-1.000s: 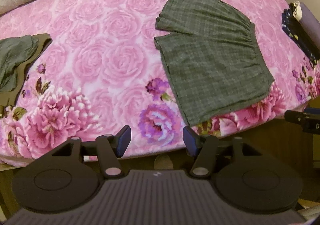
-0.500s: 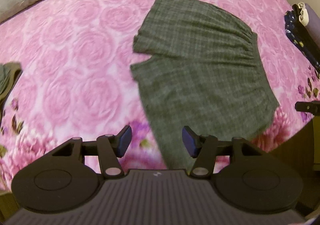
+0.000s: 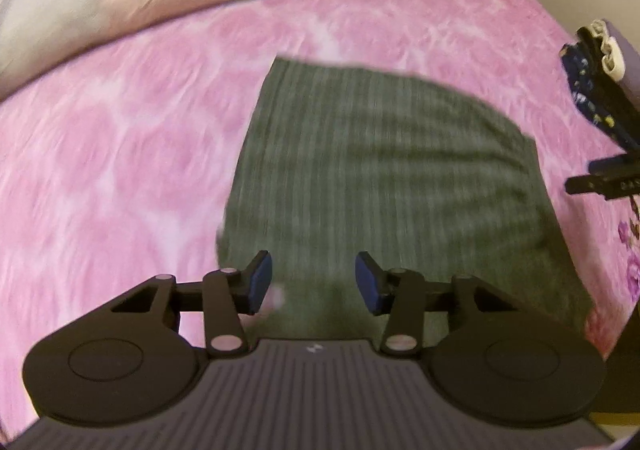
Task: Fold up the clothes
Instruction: 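Move both open grippers down toward the shorts' waistband, then grasp the shorts' leg hem with the left gripper while the right gripper grasps the waistband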
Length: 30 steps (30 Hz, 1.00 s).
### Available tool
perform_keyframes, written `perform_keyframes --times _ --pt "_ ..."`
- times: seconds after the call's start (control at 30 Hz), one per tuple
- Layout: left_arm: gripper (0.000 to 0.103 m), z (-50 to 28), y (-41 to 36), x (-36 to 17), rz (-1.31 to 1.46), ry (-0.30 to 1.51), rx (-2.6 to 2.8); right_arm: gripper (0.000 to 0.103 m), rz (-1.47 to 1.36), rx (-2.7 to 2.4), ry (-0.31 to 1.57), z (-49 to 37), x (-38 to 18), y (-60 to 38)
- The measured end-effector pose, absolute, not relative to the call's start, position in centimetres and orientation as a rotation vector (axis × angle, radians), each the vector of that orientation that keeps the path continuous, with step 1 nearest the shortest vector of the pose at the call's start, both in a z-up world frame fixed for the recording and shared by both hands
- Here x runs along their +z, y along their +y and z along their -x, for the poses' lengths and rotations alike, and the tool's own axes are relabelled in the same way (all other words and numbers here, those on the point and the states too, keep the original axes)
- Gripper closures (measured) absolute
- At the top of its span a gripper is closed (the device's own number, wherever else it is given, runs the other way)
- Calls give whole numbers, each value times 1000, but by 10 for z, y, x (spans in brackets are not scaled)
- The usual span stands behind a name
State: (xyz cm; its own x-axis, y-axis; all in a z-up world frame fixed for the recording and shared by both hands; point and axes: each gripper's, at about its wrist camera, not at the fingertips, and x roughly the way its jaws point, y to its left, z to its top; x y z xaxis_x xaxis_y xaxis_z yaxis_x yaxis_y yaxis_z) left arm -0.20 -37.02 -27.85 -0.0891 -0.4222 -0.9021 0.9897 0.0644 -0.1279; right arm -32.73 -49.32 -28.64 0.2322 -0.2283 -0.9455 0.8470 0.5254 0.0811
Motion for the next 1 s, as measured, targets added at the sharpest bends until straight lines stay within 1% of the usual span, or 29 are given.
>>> perform_keyframes --times 0.13,0.27,0.4,0.5,0.67,0.77,0.83,0.9,0.97,1.0 --pt "62 -15 -432 -296 -809 881 -1555 19 -638 -807 1041 308 -301 -540" --pt "62 -28 -489 -312 -872 757 -1692 19 -569 -755 1032 293 -314 -572" --pt "62 -47 -535 -328 -927 725 -1760 19 -565 -673 1042 288 -328 -592" --pt "62 -58 -561 -335 -1001 705 -1832 35 -590 -593 1046 285 -334 -606" --pt "62 -57 -602 -341 -1206 622 -2011 35 -572 -400 1085 270 -337 -629" --pt "62 -54 -621 -349 -1328 624 -2080 35 -566 -310 1132 258 -344 -642" --pt "65 -51 -628 -356 -1404 631 -2107 35 -592 -263 1155 254 -352 -650" --pt "77 -47 -629 -364 -1479 612 -2118 35 -621 -241 1172 253 -361 -655" --pt "81 -44 -627 -369 -1532 586 -2138 35 -634 -227 1177 251 -366 -658" --pt "86 -43 -626 -370 -1532 585 -2144 35 -632 -222 1176 251 -367 -659"
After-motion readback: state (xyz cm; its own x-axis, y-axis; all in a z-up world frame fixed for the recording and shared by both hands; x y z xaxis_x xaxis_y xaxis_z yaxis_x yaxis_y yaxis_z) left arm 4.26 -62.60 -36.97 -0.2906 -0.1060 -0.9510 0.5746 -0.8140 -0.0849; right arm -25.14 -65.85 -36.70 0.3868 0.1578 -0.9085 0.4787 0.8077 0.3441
